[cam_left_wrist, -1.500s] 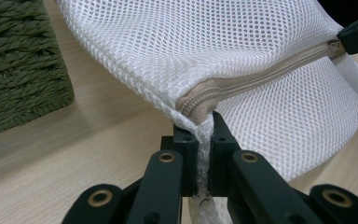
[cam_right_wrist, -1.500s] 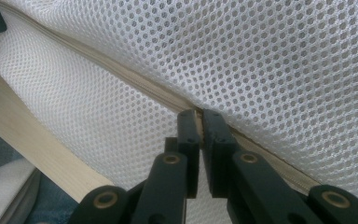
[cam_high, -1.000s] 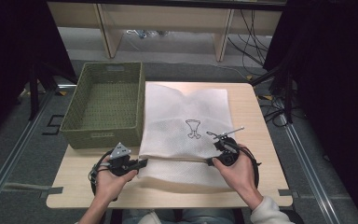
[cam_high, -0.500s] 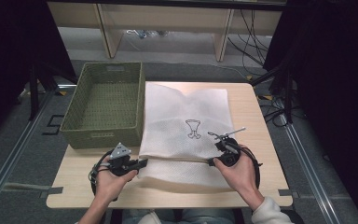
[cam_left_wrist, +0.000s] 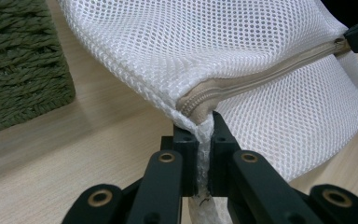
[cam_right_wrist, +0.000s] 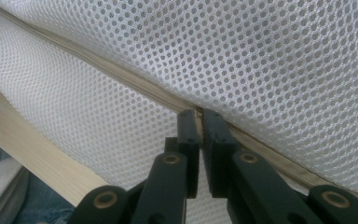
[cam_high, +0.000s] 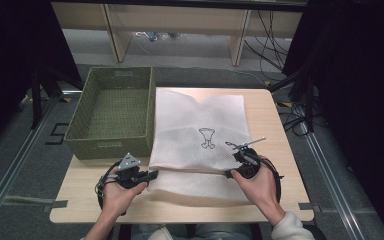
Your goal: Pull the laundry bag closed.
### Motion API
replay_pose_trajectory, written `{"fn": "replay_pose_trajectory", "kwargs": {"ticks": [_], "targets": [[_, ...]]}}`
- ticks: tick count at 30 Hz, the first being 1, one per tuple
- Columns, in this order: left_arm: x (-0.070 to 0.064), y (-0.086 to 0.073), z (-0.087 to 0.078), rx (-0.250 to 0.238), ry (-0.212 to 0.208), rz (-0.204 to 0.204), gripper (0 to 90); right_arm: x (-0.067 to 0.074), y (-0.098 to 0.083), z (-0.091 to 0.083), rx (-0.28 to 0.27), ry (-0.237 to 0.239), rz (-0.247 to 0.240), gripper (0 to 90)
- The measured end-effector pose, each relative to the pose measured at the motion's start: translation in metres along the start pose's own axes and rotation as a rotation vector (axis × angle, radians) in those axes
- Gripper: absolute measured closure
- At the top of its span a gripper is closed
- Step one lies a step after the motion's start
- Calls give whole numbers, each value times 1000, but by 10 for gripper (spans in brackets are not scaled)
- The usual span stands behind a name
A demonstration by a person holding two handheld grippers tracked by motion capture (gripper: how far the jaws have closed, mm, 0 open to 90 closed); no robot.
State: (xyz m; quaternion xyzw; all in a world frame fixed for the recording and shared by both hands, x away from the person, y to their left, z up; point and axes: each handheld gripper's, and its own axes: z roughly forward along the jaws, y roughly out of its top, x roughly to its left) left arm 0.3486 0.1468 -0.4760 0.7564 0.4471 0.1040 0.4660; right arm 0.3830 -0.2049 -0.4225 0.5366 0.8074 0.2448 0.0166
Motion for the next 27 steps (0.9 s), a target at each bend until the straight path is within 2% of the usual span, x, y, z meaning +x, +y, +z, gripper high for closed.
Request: {"fn": "replay_pose_trajectory", "kwargs": {"ticks": [1, 3, 4, 5, 7, 8, 9, 11, 13, 15, 16, 19, 20, 21, 23, 24, 25, 27], "targets": [[0, 0, 0, 0, 0, 0, 844, -3, 0, 1, -7, -2, -33, 872], [0, 0, 0, 0, 0, 0, 844, -3, 0, 1, -7, 0, -26, 872], [0, 0, 0, -1, 1, 0, 844, -5, 0, 1, -11, 6, -51, 872], [0, 0, 0, -1, 1, 0, 844, -5, 0, 1, -11, 6, -51, 872], [0, 0, 0, 0, -1, -1, 844, -2, -1, 0, -3, -13, -4, 872], [0, 0, 0, 0, -1, -1, 844, -1, -1, -1, 0, -2, 3, 872], [0, 0, 0, -1, -1, 0, 844, -4, -1, 0, -11, 0, -25, 872], [0, 0, 0, -1, 0, -1, 844, -5, 0, 1, -16, 3, -50, 873], [0, 0, 0, -1, 0, -1, 844, -4, -1, 0, -11, -9, -30, 872], [1, 0, 0, -1, 0, 0, 844, -6, -1, 0, -15, -6, -43, 873], [0, 0, 0, 0, 0, -1, 844, -5, -1, -1, -9, -11, -16, 872], [0, 0, 0, -1, 1, 0, 844, -7, -2, -1, -9, -4, -40, 872], [2, 0, -2, 16, 0, 19, 844, -7, -2, -1, -9, -3, -41, 872], [0, 0, 0, -2, 1, -1, 844, -7, -2, -1, -9, -3, -41, 872], [0, 0, 0, -1, -1, -1, 844, -8, -2, -1, -12, -2, -43, 873], [0, 0, 0, -2, 1, 0, 844, -7, -2, -1, -13, -12, -25, 873], [1, 0, 0, -2, 0, -1, 844, -8, -2, -1, -13, -15, -30, 872], [1, 0, 0, -3, -2, -3, 844, -6, -3, -3, -5, -11, 11, 873]]}}
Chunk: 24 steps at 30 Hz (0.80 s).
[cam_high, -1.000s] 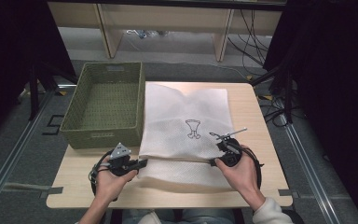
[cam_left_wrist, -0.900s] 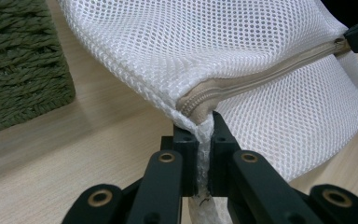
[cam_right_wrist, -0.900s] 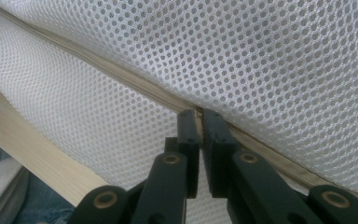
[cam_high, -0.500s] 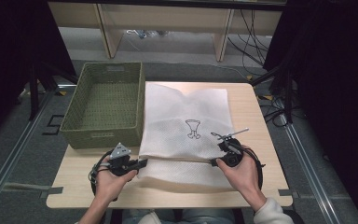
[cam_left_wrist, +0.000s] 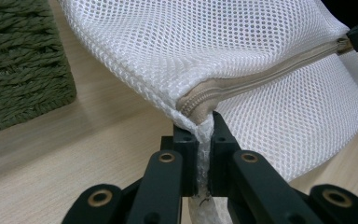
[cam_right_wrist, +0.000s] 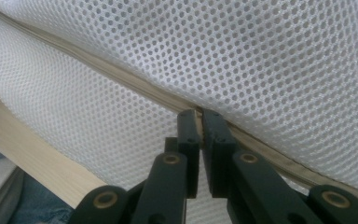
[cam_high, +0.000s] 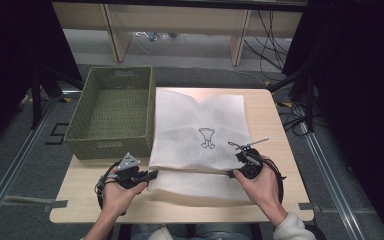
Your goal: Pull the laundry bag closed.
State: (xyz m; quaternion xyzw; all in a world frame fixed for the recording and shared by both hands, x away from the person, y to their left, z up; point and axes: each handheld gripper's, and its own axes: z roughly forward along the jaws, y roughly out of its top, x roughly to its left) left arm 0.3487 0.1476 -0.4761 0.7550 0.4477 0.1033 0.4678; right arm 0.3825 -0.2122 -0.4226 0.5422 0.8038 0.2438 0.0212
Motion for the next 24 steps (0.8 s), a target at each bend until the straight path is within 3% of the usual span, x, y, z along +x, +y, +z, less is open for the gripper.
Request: {"fn": "replay_pose_trajectory", "kwargs": {"ticks": [3, 7, 8, 9, 16, 17, 18, 20, 21, 24], "targets": [[0, 0, 0, 0, 2, 0, 844, -4, 0, 0, -16, -1, -37, 872], [0, 0, 0, 0, 5, 1, 844, -3, -1, -1, 1, -9, 10, 872], [0, 0, 0, 0, 5, 1, 844, -3, -1, -1, 1, -9, 10, 872], [0, 0, 0, -3, 4, -2, 844, -7, -1, 0, -16, -14, -28, 872], [0, 0, 0, -1, 3, 0, 844, -7, -1, -1, -16, -10, -26, 873], [0, 0, 0, 0, 3, 0, 844, -4, -2, -2, -4, -6, 14, 872], [0, 0, 0, -4, 4, -2, 844, -7, -2, -1, -14, -12, -18, 872], [0, 0, 0, 0, 3, -6, 844, -8, -1, -1, -14, -16, -24, 872], [0, 0, 0, -2, 6, -4, 844, -6, -2, -3, -1, -20, 25, 872], [0, 0, 0, -4, 3, -3, 844, -10, -2, -3, -18, -11, -21, 872]]}}
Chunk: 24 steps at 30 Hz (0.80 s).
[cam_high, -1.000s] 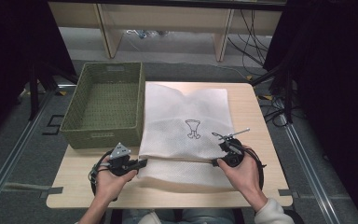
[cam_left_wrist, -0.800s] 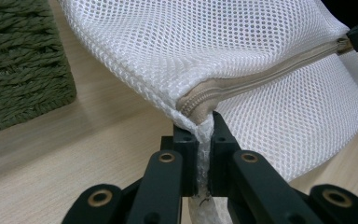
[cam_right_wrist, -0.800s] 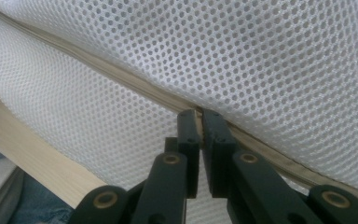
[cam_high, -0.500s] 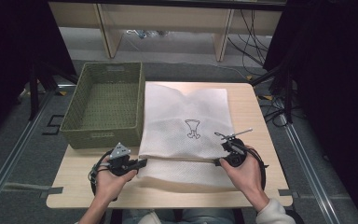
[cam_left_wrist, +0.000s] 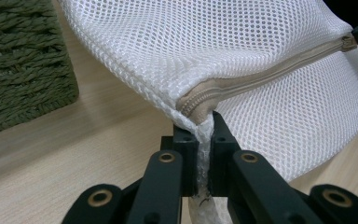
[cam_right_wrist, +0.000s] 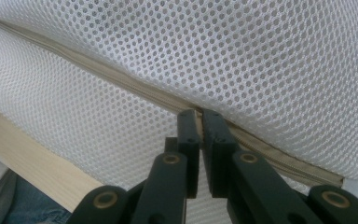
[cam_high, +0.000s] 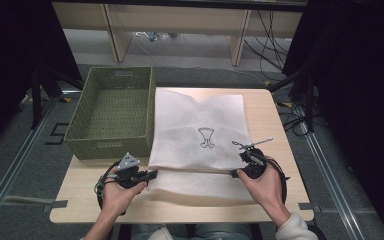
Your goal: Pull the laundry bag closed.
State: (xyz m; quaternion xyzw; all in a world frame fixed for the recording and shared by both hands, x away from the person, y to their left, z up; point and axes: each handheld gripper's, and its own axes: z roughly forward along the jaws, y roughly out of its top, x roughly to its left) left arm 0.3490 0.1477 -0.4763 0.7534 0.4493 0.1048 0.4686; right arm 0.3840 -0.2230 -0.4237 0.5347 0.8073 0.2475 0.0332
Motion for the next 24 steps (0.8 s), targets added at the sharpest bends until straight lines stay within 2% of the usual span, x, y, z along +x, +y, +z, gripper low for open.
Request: {"fn": "replay_pose_trajectory", "kwargs": {"ticks": [2, 4, 5, 6, 9, 11, 12, 14, 15, 17, 20, 21, 22, 23, 24], "targets": [[0, 0, 0, -1, 0, 0, 844, 0, 0, -1, -6, -1, 4, 872], [0, 0, 0, 0, 0, -1, 844, -2, -1, 0, -13, 13, -29, 872], [0, 0, 0, -2, 0, 0, 844, -1, -1, -1, -3, 24, -9, 872], [0, 0, 0, -1, -1, 0, 844, -2, -1, 0, -11, 6, -21, 872], [1, 0, -1, 15, 4, 9, 844, -2, -1, -1, -12, 3, -2, 873], [0, 0, 0, 3, 3, 4, 844, -2, -2, -2, -2, 2, 7, 872], [0, 0, 0, 8, 4, 2, 844, -3, -2, -2, -10, -5, -6, 873], [2, 0, -1, 17, 11, 13, 844, -3, -1, -1, -2, -2, 24, 872], [2, 0, -1, 17, 12, 13, 844, -4, -1, -2, 7, -10, 15, 872], [2, 0, -1, 17, 11, 12, 844, -1, -2, -3, 10, -13, 59, 872], [0, 0, 0, 8, 3, 0, 844, -5, -2, -2, -8, -6, 14, 872], [0, 0, 0, 8, 4, 1, 844, -3, -3, -3, 5, -10, 44, 872], [1, 0, -1, 16, 9, 12, 844, -6, -3, -2, -6, -6, 7, 872], [1, 0, 0, 9, 7, 1, 844, -5, -3, -2, -3, -14, 15, 872], [1, 0, -1, 16, 5, 9, 844, -5, -3, -2, -1, -12, 26, 872]]}}
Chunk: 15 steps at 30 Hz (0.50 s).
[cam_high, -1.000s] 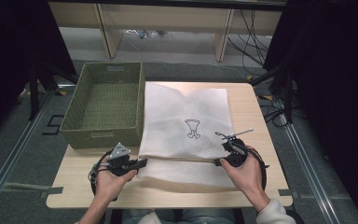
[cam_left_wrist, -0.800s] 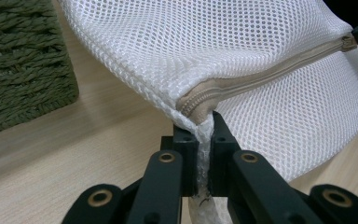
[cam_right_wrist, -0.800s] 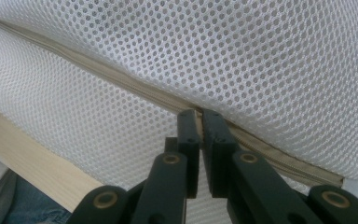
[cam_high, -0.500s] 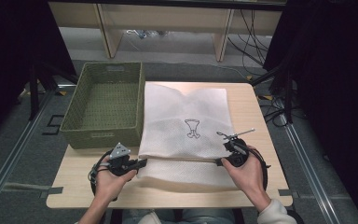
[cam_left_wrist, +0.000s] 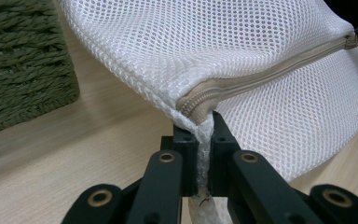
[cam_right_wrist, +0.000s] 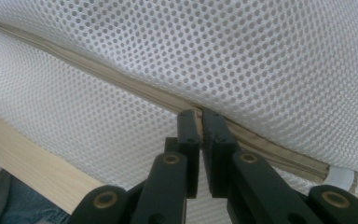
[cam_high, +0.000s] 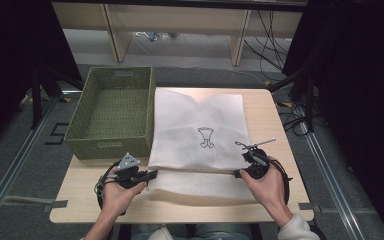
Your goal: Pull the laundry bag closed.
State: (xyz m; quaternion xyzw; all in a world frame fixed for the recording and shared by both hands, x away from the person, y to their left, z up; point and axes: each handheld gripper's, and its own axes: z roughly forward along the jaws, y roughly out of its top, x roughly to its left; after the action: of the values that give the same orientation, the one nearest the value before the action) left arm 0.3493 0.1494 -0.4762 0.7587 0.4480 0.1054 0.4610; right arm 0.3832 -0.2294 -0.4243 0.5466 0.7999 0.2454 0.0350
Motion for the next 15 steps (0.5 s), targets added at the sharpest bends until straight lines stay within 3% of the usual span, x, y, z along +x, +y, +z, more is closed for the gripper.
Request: {"fn": "replay_pose_trajectory", "kwargs": {"ticks": [3, 5, 6, 7, 11, 14, 15], "targets": [[1, 0, 0, 3, 5, 3, 844, -2, -1, -1, -4, 1, -2, 872], [0, 0, 0, 1, 3, 0, 844, -1, -1, -1, 2, -3, 24, 873], [-1, 0, 1, -9, -2, -6, 844, -4, -1, -1, -14, 7, -20, 872], [-1, 0, 1, -8, -2, -6, 844, -2, -2, -2, 1, 0, 14, 872], [-1, 0, 1, -9, -1, -7, 844, -3, -2, -2, -3, -2, 8, 872], [0, 0, 0, 6, -3, 3, 844, -1, -3, -4, 9, -17, 50, 873], [0, 0, 0, 6, -3, 4, 844, -5, -3, -3, -1, -4, 21, 873]]}}
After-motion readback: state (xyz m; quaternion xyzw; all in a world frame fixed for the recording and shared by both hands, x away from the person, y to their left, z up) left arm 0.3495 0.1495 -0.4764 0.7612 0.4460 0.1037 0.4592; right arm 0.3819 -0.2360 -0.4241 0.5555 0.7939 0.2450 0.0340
